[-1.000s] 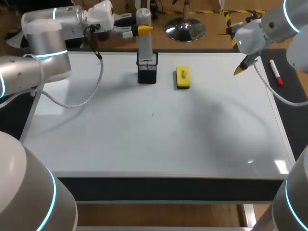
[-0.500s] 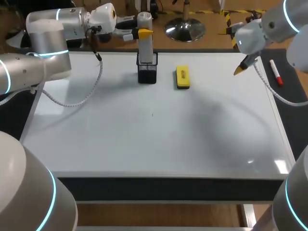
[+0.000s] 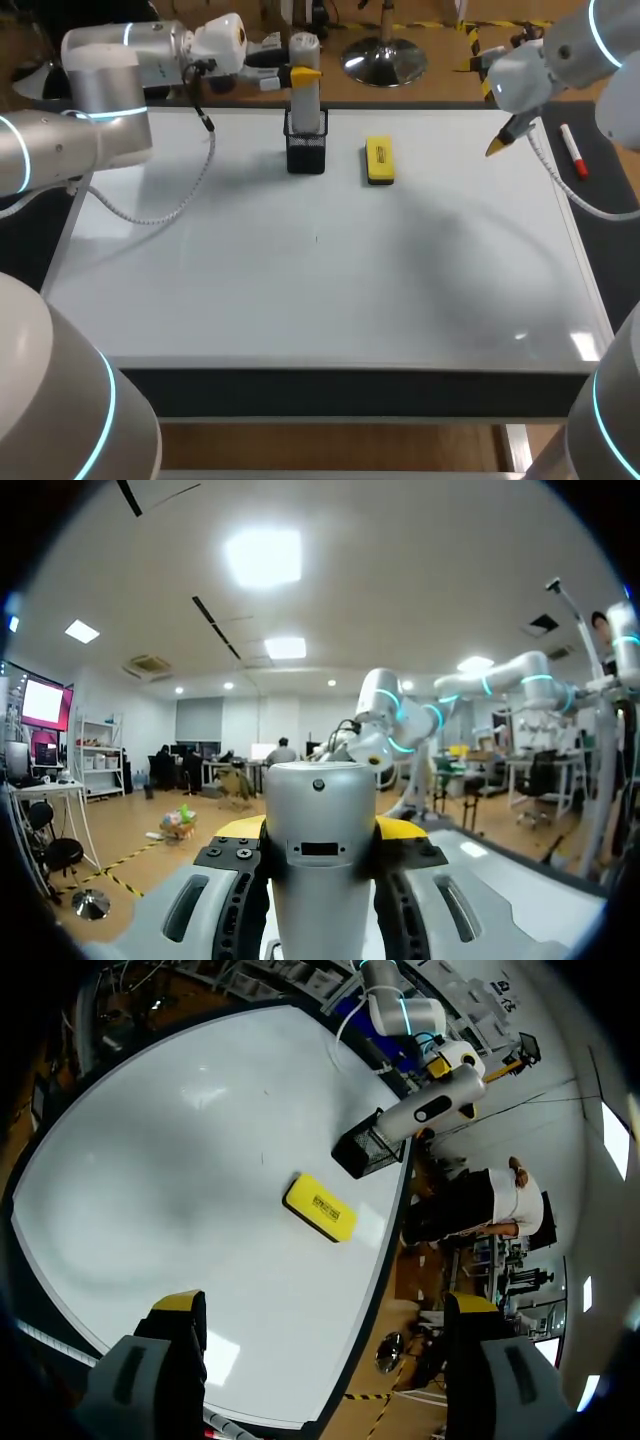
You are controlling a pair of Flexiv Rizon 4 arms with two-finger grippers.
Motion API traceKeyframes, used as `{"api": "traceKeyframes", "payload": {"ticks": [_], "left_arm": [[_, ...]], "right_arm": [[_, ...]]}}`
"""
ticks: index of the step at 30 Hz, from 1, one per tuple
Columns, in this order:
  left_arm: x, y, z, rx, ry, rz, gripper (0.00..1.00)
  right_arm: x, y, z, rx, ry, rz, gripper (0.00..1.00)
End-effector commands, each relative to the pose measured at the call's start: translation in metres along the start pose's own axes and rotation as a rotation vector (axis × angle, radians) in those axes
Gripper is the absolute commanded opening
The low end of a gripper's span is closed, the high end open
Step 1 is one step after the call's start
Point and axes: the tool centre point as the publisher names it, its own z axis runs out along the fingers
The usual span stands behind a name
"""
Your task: Pick up the inspection probe, press it on each red-marked spot on the whiteboard one by one, put down the probe, pick up the eraser, and wipe off all the red marks.
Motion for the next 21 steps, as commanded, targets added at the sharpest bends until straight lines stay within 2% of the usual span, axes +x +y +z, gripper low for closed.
{"api": "traceKeyframes", "payload": {"ticks": [1,21], "left_arm": [[-0.005,0.005,0.001,0.002,0.003,-0.006,0.0],[-0.016,0.043,0.001,-0.004,0.007,-0.061,0.0]], "right_arm": [[0.0,0.0,-0.001,0.001,0.003,-0.002,1.0],[0.0,0.0,-0.001,0.001,0.003,-0.002,1.0]]}}
